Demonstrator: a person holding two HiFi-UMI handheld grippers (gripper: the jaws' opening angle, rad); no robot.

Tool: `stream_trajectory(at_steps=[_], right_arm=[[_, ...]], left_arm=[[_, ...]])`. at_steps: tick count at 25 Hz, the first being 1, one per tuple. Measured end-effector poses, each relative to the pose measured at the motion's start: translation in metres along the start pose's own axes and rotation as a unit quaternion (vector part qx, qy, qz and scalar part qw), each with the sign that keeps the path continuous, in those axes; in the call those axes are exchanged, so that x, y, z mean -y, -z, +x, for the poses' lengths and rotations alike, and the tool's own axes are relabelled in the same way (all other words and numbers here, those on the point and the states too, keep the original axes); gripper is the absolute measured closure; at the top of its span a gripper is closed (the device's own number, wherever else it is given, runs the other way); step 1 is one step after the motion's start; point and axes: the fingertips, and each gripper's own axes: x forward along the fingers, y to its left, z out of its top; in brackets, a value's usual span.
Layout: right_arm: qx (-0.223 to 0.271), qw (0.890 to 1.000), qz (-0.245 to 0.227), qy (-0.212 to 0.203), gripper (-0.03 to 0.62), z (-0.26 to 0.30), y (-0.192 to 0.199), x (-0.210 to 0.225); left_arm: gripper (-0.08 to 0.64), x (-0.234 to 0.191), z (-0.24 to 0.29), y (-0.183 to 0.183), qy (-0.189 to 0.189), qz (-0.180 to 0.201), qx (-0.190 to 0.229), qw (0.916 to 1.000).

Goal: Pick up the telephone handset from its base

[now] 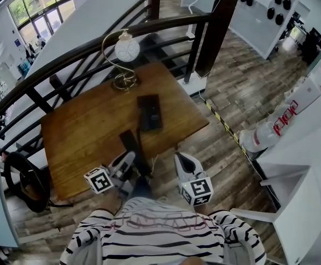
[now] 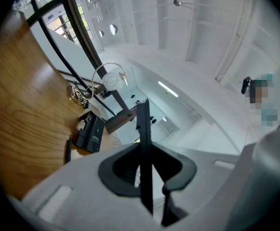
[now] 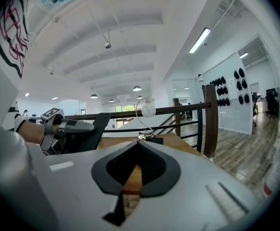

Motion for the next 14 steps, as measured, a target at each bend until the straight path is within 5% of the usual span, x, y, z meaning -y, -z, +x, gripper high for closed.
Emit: stream_trajectory(at_steps=[14], right_arm=[[0.003,1.000,0.004,-0.003,0.591,0.0104,0.0017,0.0008]], left_arm=[[0.488,-0.0066,0.0054,-0.0011,-0.003,-0.006,0.007,1.0000]])
